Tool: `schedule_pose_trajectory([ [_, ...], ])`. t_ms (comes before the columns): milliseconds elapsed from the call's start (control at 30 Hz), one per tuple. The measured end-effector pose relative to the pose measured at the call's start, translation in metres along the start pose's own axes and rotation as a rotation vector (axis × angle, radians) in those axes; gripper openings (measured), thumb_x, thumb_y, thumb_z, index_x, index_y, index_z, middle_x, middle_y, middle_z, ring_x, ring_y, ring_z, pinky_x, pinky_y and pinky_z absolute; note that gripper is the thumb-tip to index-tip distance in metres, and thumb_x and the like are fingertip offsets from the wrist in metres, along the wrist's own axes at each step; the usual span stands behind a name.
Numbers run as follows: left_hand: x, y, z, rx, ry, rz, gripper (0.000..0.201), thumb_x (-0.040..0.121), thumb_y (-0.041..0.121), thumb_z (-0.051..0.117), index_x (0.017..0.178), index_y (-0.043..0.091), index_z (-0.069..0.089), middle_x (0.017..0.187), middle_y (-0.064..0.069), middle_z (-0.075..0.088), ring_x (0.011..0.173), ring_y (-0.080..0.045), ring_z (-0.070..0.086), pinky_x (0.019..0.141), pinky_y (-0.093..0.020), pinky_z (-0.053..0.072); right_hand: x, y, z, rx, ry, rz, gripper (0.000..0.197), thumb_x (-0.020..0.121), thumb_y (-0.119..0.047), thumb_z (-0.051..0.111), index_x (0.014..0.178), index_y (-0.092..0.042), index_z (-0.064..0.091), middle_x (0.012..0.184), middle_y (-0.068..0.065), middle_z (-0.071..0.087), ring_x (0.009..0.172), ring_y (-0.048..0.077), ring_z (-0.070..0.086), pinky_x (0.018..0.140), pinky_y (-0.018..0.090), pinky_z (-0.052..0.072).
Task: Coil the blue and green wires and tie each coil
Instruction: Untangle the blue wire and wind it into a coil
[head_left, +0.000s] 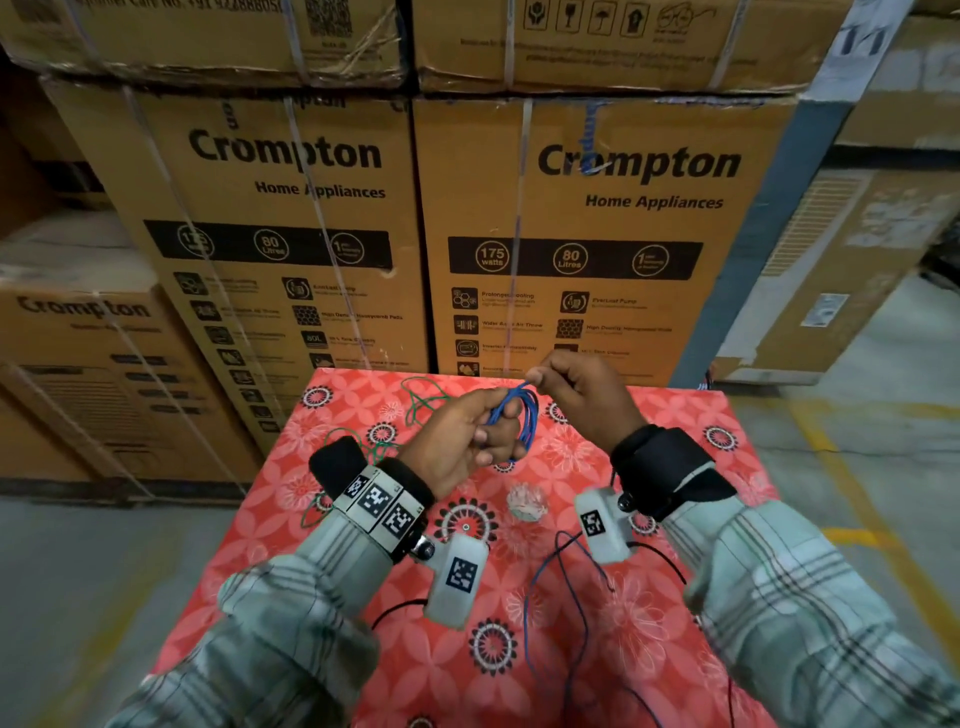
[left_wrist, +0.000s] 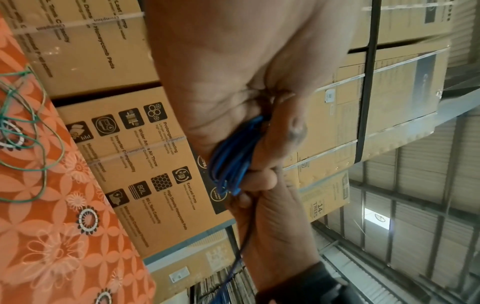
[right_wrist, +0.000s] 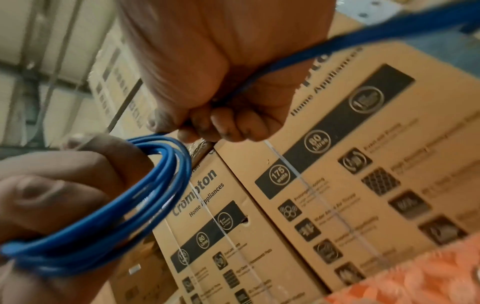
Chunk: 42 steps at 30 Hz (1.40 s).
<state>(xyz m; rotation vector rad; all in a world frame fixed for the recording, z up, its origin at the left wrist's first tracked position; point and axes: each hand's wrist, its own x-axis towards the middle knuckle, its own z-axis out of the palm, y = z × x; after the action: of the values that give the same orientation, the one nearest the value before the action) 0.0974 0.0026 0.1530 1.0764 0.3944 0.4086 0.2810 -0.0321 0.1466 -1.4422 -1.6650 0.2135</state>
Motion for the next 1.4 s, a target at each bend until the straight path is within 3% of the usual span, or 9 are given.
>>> schedule_pose_trajectory([
  [133, -0.006, 0.004, 0.008, -0.067, -0.056, -0.013, 0.036, 0.101, 0.026, 0.022, 0.070, 0.017, 0.038, 0.042, 0.011, 0.023, 0.031, -0.006, 0.020, 0.065, -0.028, 0.046, -0.006, -0.004, 0.006, 0.282, -0.078, 0.161, 0.048, 0.095, -0.033, 0.053, 0.064, 0.003, 0.044, 0.057, -0.002, 0.033, 0.048, 0.001, 0.029, 0.048, 0.016, 0.026],
  [300, -0.010, 0.023, 0.011, -0.238, 0.051, 0.094, 0.036, 0.101, 0.026, 0.025, 0.068, 0.019, 0.039, 0.040, 0.012, 0.019, 0.029, -0.004, 0.019, 0.059, -0.024, 0.045, -0.025, 0.003, 0.008, 0.686, -0.059, 0.513, 0.032, 0.101, -0.031, 0.044, 0.072, -0.016, 0.046, 0.059, 0.000, 0.029, 0.049, 0.011, 0.023, 0.046, 0.023, 0.022],
  [467, 0.008, 0.053, -0.003, -0.348, 0.248, 0.303, 0.032, 0.101, 0.023, 0.029, 0.072, 0.019, 0.039, 0.042, 0.011, 0.023, 0.030, -0.005, 0.021, 0.063, -0.022, 0.045, -0.056, 0.021, 0.036, 0.698, -0.038, 0.643, 0.018, 0.101, -0.012, 0.042, 0.085, -0.020, 0.046, 0.063, -0.005, 0.036, 0.054, 0.011, 0.030, 0.050, 0.022, 0.031],
  [633, 0.031, 0.054, -0.018, -0.319, 0.433, 0.434, 0.031, 0.104, 0.020, 0.028, 0.076, 0.017, 0.042, 0.045, 0.009, 0.029, 0.038, -0.008, 0.029, 0.065, -0.024, 0.052, -0.048, 0.026, 0.050, 0.357, 0.054, 0.417, 0.011, 0.092, -0.004, 0.055, 0.084, -0.010, 0.051, 0.064, -0.008, 0.045, 0.055, 0.009, 0.039, 0.054, 0.022, 0.033],
  [800, 0.048, 0.049, -0.028, -0.125, 0.522, 0.433, 0.033, 0.106, 0.021, 0.025, 0.079, 0.014, 0.043, 0.051, 0.003, 0.057, 0.046, -0.013, 0.056, 0.062, -0.028, 0.048, -0.037, 0.005, 0.041, -0.228, -0.066, 0.074, 0.007, 0.089, -0.009, 0.057, 0.083, -0.013, 0.058, 0.085, 0.004, 0.051, 0.074, 0.025, 0.051, 0.060, 0.035, 0.039],
  [933, 0.053, 0.040, -0.031, 0.091, 0.443, 0.306, 0.032, 0.106, 0.022, 0.023, 0.080, 0.015, 0.040, 0.074, -0.011, 0.074, 0.071, -0.025, 0.072, 0.076, -0.035, 0.056, -0.022, -0.016, 0.021, -0.441, -0.096, -0.165, 0.020, 0.094, -0.027, 0.045, 0.085, -0.015, 0.057, 0.084, 0.004, 0.054, 0.072, 0.026, 0.053, 0.054, 0.034, 0.039],
  [1000, 0.051, 0.035, -0.027, 0.172, 0.389, 0.238, 0.029, 0.106, 0.023, 0.025, 0.082, 0.015, 0.040, 0.083, -0.012, 0.075, 0.078, -0.026, 0.073, 0.082, -0.035, 0.055, -0.014, -0.028, 0.014, -0.527, -0.118, -0.312, 0.011, 0.090, -0.020, 0.056, 0.083, -0.012, 0.060, 0.082, 0.006, 0.059, 0.073, 0.025, 0.055, 0.056, 0.034, 0.041],
  [1067, 0.050, 0.029, -0.026, 0.261, 0.379, 0.192, 0.028, 0.105, 0.022, 0.027, 0.084, 0.014, 0.043, 0.074, -0.001, 0.073, 0.069, -0.015, 0.070, 0.070, -0.025, 0.055, -0.007, -0.036, 0.009, -0.557, -0.121, -0.420, 0.004, 0.084, -0.010, 0.067, 0.086, -0.009, 0.064, 0.087, 0.007, 0.067, 0.080, 0.022, 0.057, 0.065, 0.034, 0.045],
  [1400, 0.035, 0.006, -0.009, 0.489, 0.239, 0.036, 0.033, 0.106, 0.020, 0.021, 0.093, 0.009, 0.050, 0.063, -0.007, 0.067, 0.047, -0.018, 0.060, 0.056, -0.025, 0.049, 0.019, -0.025, -0.019, -0.659, -0.110, -0.399, 0.025, 0.088, -0.034, 0.055, 0.074, -0.014, 0.060, 0.066, 0.002, 0.060, 0.058, 0.024, 0.057, 0.047, 0.027, 0.036],
])
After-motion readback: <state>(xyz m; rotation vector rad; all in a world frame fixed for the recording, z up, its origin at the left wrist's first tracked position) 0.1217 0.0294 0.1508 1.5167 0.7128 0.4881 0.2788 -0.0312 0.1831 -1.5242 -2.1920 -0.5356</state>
